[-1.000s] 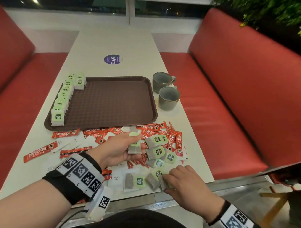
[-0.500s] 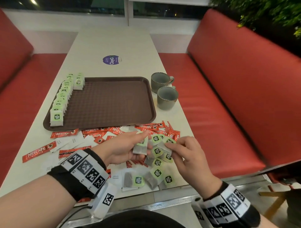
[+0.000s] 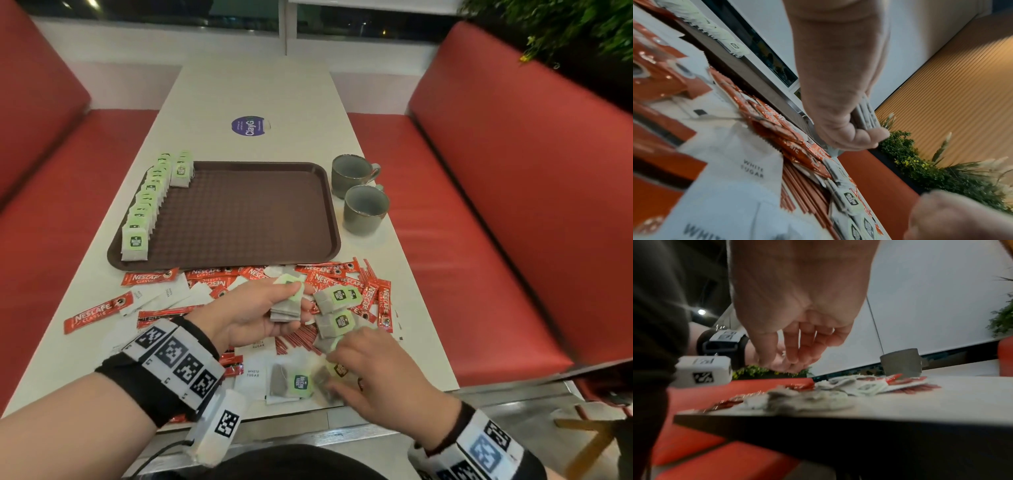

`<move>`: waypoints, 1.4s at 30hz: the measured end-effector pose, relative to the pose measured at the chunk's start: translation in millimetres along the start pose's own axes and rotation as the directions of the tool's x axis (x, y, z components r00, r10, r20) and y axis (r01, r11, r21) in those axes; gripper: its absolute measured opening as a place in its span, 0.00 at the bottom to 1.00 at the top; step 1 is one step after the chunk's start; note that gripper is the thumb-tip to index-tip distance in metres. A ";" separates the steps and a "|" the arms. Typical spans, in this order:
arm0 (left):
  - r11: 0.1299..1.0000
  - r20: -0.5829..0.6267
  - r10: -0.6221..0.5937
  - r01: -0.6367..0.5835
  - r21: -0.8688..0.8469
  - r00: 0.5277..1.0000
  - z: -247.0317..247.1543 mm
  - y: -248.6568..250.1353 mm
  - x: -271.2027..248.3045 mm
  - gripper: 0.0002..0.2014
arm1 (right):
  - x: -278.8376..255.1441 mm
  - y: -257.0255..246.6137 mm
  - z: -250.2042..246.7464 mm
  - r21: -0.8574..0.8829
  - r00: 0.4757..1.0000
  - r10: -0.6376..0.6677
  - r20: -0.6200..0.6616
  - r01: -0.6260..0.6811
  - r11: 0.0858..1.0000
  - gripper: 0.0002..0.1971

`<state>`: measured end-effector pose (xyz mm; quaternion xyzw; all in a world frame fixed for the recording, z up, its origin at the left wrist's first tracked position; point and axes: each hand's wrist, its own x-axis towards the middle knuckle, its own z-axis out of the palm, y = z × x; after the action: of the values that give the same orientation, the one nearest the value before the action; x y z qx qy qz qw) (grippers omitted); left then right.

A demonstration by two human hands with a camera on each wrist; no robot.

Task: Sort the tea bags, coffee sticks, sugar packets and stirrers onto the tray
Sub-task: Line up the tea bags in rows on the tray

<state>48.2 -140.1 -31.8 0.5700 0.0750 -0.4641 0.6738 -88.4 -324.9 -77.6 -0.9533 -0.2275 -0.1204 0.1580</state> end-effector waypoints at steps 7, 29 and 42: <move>0.998 -0.041 -0.002 -0.001 -0.058 0.999 -2.8 -0.8 -0.5 0.12 | -22.4 -4.1 21.0 -0.215 0.965 0.179 0.191 -0.136 0.967 0.15; 0.998 -0.021 -0.040 0.041 0.040 0.999 1.2 -6.6 -2.7 0.06 | -8.6 6.0 32.2 -0.174 0.997 0.039 0.064 -0.027 0.984 0.03; 0.998 -0.035 -0.015 0.018 0.063 0.999 -2.6 -5.1 -4.9 0.06 | 2.5 -3.9 34.0 -0.181 0.982 0.183 0.041 -0.172 0.968 0.09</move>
<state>42.9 -134.9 -33.2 0.5982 0.0765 -0.4620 0.6503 -82.7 -308.5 -107.2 -0.9831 -0.1342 -0.0981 0.0764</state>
